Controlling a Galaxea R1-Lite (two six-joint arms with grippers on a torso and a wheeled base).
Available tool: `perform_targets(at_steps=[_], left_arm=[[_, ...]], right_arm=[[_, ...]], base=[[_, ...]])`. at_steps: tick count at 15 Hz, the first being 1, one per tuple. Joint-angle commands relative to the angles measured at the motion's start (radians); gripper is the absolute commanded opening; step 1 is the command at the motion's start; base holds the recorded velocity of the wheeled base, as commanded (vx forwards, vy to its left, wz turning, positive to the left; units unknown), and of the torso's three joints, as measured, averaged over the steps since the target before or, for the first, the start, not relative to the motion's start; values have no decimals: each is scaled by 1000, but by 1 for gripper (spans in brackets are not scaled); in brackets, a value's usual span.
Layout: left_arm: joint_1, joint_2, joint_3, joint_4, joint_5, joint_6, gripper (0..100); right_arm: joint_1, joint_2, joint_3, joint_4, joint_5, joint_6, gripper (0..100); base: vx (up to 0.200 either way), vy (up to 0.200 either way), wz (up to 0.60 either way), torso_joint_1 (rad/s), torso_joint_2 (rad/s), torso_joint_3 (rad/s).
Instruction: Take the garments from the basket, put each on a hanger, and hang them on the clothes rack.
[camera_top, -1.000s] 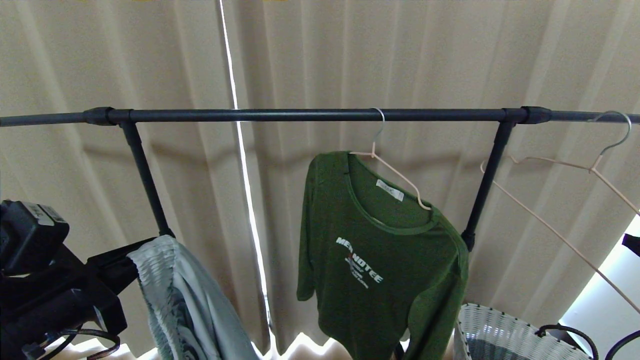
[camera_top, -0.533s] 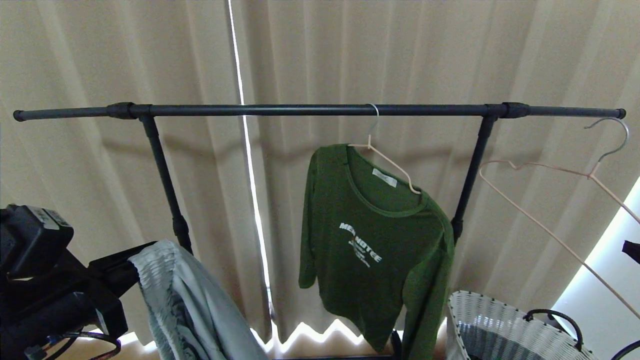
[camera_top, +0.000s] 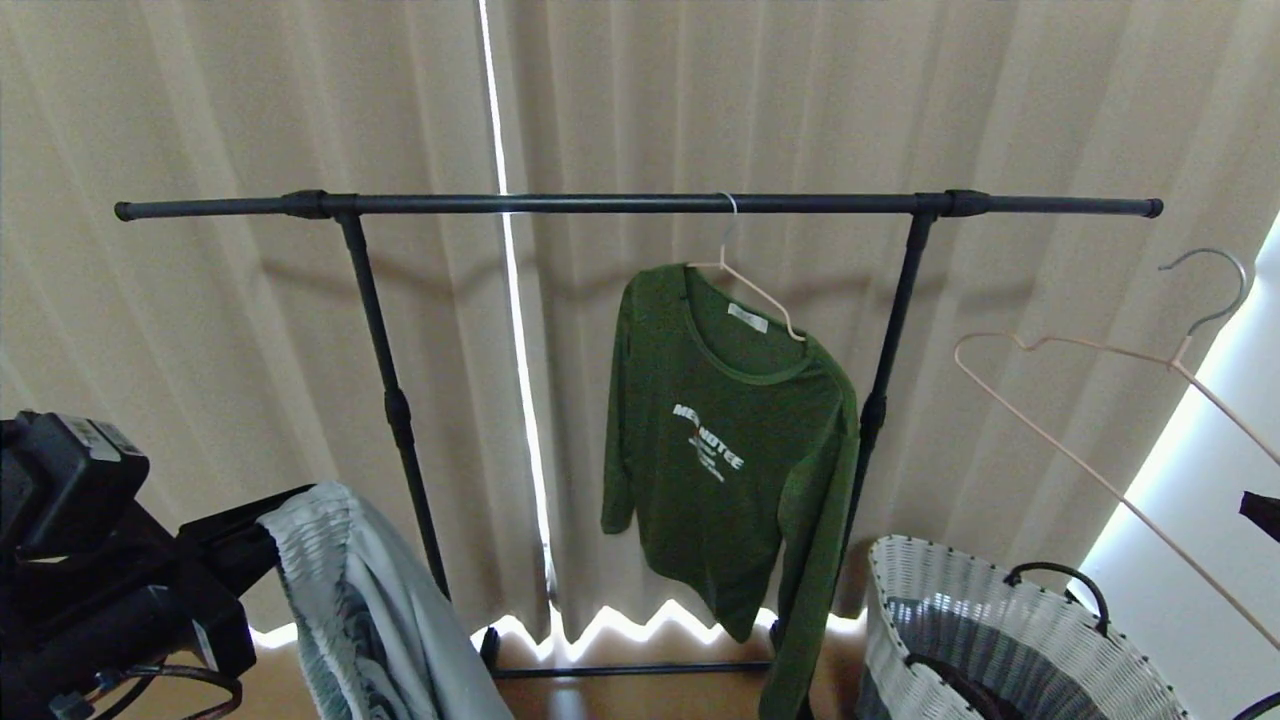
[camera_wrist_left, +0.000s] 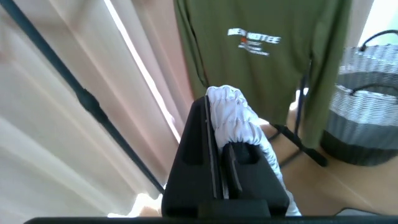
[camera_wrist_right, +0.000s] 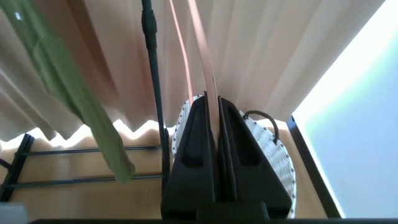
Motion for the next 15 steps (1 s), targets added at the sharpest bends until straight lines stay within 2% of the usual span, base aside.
perform_targets(at_steps=[1, 2, 10, 15], left_arm=[[-2, 10, 0, 0, 0, 0, 0], [-2, 16, 2, 0, 0, 1, 0], [0, 18, -3, 0, 1, -2, 0], [0, 16, -3, 0, 1, -2, 0]], right_arm=[[0, 3, 2, -1, 1, -3, 0], [0, 3, 2, -1, 1, -3, 0], [35, 2, 4, -2, 2, -2, 0], [38, 2, 4, -2, 2, -2, 0]], base=[[-200, 0, 0, 2, 2, 7], [-200, 0, 0, -2, 2, -2], [0, 0, 0, 0, 0, 0], [0, 200, 0, 5, 1, 0]])
